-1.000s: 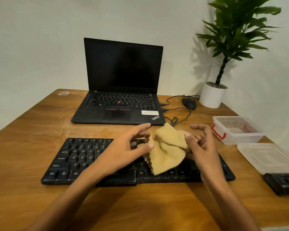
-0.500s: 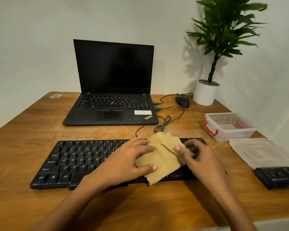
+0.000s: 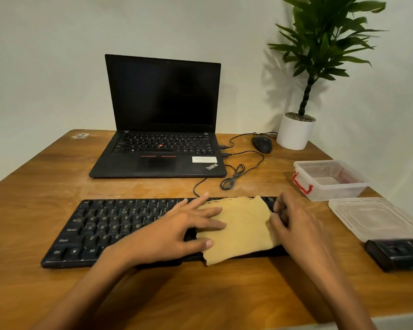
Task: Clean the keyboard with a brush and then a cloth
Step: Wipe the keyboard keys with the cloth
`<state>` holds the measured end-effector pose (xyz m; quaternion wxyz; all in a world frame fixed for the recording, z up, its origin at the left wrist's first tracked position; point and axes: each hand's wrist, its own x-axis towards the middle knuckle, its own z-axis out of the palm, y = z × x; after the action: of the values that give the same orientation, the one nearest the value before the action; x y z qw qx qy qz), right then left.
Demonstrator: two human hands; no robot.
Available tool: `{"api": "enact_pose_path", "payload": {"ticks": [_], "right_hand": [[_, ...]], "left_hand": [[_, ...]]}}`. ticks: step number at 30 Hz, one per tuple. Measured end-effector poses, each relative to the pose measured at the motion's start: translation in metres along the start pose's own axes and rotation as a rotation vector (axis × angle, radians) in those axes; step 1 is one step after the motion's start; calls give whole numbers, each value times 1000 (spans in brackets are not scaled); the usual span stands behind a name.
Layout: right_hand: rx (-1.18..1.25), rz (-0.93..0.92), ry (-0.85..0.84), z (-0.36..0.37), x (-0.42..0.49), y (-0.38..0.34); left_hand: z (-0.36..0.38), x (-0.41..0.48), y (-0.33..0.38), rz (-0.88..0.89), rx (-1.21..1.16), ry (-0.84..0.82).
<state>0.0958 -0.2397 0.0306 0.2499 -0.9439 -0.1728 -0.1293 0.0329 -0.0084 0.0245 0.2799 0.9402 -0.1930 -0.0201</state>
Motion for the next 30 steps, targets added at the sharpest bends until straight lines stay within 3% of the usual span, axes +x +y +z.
{"api": "enact_pose_path", "payload": {"ticks": [6,10,13,18,22,30], "right_hand": [[465,83,-354,-23,5,16],[424,37,-532,-28,5,26],[341,9,-485,-27,4,28],[436,-26,-431,-27,9,21],[355,10,-353,-15,21,19],[-22,94,-185,6,35,5]], "left_hand": [[-2,-12,3,-12,50,-143],[12,-10,3,-21,163,-26],[20,-7,4,-18,150,106],[14,-6,8,-74,-117,321],[11,7,9,-162,-71,541],[7,28,0,-406,-111,519]]}}
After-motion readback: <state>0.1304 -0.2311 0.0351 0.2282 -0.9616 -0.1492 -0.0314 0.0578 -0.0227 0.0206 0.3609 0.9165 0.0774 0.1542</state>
